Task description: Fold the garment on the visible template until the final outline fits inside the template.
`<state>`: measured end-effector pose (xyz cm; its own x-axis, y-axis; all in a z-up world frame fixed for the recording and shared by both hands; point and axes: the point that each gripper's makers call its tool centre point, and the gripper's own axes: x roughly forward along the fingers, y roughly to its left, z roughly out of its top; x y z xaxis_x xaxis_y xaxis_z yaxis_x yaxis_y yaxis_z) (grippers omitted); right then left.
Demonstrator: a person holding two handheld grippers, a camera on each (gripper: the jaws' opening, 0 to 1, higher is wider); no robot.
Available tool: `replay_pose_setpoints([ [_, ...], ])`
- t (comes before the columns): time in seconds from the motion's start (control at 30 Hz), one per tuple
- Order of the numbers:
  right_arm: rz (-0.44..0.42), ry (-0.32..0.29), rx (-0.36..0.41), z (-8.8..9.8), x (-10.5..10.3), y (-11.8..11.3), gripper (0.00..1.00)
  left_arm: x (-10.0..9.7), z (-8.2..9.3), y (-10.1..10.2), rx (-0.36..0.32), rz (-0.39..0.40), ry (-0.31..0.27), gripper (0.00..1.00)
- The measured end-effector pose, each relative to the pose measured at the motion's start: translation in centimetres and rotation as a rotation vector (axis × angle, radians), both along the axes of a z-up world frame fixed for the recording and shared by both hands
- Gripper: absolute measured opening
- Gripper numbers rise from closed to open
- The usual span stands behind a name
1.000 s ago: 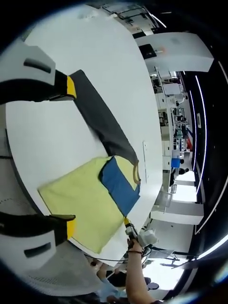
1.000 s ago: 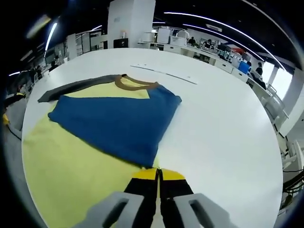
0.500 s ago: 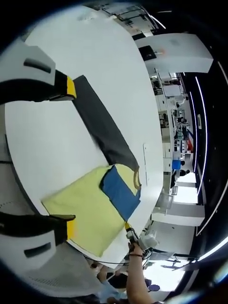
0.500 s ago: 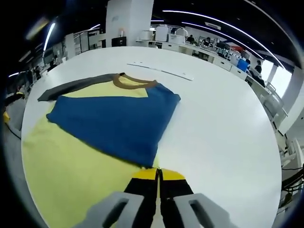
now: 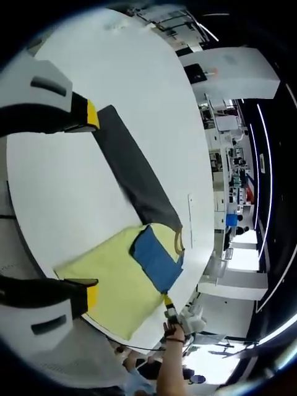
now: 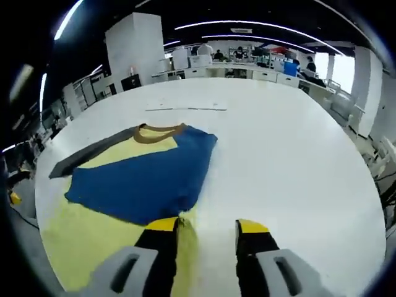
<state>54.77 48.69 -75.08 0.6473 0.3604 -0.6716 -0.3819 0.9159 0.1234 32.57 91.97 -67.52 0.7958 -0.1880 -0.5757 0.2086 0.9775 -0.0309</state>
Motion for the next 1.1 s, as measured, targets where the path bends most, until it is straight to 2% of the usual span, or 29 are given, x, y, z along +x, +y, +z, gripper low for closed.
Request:
replay_pose_setpoints([
  [0.1,0.020,-0.026,0.033,1.1,-0.1,0.6,0.58,0.2,0.0,0.3,0.001,0.010,0.000,0.95],
  [0.3,0.116,-0.068,0.049,3.3,-2.2,2.9,0.80,1.0,0.0,1.3,-0.013,0.037,-0.003,0.95],
  [0.5,0.227,-0.077,0.028,4.5,-4.0,4.2,0.93,1.7,0.1,2.3,-0.033,0.065,-0.017,0.95],
  [0.77,0.318,-0.082,0.058,5.8,-6.3,5.4,1.00,2.6,-0.8,4.3,-0.009,0.108,-0.010,0.92],
  [1.0,0.374,-0.107,0.174,8.1,-8.6,6.7,1.00,3.6,-1.3,6.2,-0.015,0.168,-0.013,0.90],
  [1.1,0.400,-0.116,0.183,8.7,-9.4,6.8,1.00,4.2,-1.4,7.3,-0.041,0.209,-0.027,0.87],
])
